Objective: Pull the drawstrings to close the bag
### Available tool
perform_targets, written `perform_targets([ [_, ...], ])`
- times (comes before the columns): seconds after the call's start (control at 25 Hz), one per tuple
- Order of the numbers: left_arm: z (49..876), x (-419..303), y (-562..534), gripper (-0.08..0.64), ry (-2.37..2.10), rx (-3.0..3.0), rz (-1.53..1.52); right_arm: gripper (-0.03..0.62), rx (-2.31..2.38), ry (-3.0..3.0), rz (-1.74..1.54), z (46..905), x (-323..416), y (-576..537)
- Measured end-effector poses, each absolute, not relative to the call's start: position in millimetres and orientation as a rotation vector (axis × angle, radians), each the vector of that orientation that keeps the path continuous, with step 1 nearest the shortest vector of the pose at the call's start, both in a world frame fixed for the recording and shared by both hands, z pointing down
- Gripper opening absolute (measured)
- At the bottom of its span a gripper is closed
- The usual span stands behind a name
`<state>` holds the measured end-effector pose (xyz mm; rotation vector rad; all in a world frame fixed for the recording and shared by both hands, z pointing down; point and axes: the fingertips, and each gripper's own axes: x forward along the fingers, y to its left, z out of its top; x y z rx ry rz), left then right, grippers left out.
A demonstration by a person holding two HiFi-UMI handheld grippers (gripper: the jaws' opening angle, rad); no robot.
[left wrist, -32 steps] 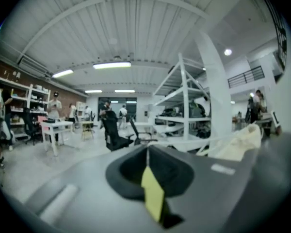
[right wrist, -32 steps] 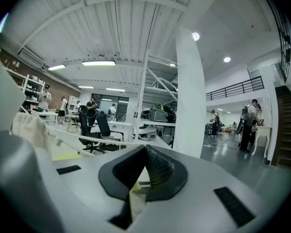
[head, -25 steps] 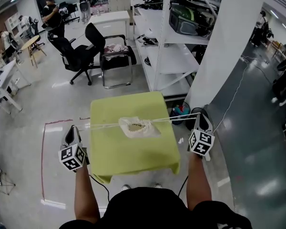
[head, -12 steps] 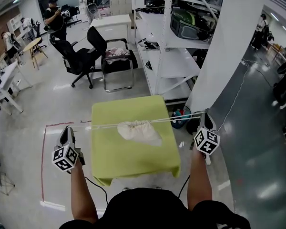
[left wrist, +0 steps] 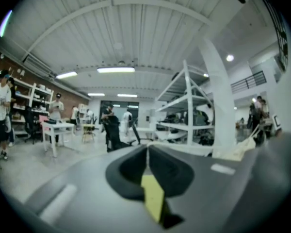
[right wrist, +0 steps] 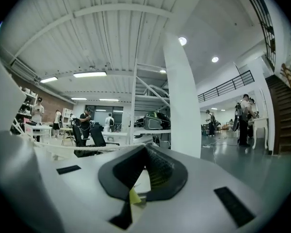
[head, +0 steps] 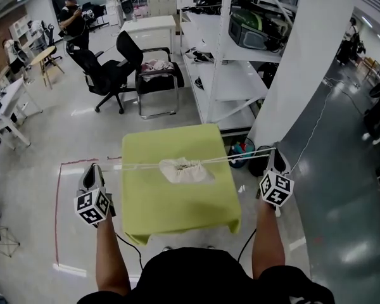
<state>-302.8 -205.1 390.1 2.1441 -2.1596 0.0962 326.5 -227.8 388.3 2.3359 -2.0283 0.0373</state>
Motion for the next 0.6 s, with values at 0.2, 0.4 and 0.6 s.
perform_targets([
  [0.2,383.8,-299.1,-208.8,0.012,-2.176,2.160,0.122,0.009,2.262,-2.065,-0.024,380.4,314.0,-230.5],
  [0.4,370.9,-283.0,-219.7,0.012,-2.171,2.224,0.169,0.011,2.230,-2.109,-0.057,371.5,300.5,-236.5],
  [0.6,360.4,-273.6,-229.1,0.012,-2.174,2.269,0.192,0.011,2.173,-2.149,-0.077,369.9,287.3,-245.4],
])
